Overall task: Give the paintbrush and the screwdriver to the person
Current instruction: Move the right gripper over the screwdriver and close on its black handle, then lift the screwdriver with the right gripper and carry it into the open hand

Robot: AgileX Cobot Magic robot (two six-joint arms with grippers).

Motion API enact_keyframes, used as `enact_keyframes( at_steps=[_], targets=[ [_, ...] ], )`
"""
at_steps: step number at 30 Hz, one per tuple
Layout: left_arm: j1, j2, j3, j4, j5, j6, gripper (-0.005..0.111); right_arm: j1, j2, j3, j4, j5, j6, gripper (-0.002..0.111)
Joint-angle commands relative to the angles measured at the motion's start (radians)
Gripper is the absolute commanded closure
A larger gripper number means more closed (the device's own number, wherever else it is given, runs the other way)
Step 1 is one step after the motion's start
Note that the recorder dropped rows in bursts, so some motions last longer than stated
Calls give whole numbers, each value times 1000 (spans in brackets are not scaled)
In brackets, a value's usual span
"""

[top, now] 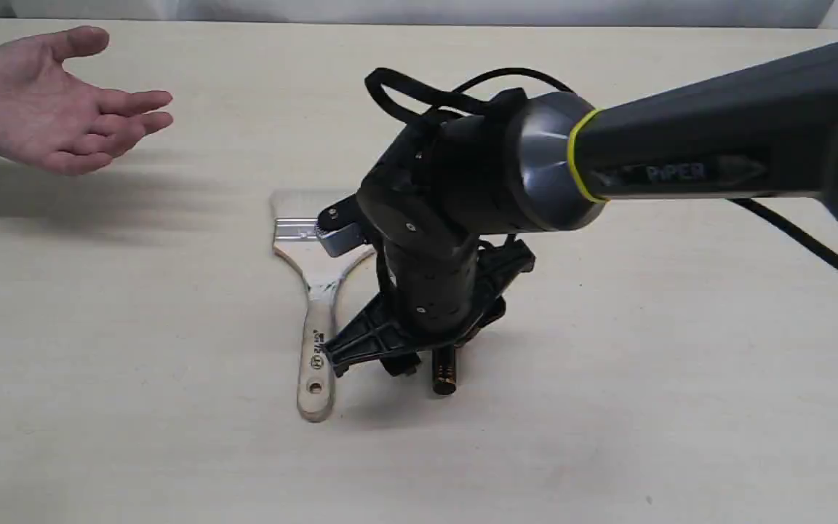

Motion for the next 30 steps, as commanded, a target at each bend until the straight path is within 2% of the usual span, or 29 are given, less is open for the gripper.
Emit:
enact_keyframes(
  at_steps=[1, 5, 13, 19, 26, 30],
  targets=[
    [-8, -2, 2, -4, -8, -2, 107, 1, 52, 3, 0, -14, 8, 51],
    [-8, -2, 2, -2, -8, -2, 107, 1, 68, 3, 3, -43, 18, 60],
    [-8, -2, 2, -2, -8, -2, 107, 1, 68, -8, -91, 86, -13, 104],
    [-8, -2, 2, -2, -8, -2, 107, 1, -6, -8, -199, 165, -2, 104],
    [-8, -2, 2, -2, -8, -2, 107, 1, -245, -30, -195, 146, -18, 104],
    [-8, -2, 2, -5, -4, -2, 107, 3, -350, -90, -110, 116, -98, 104]
  ],
)
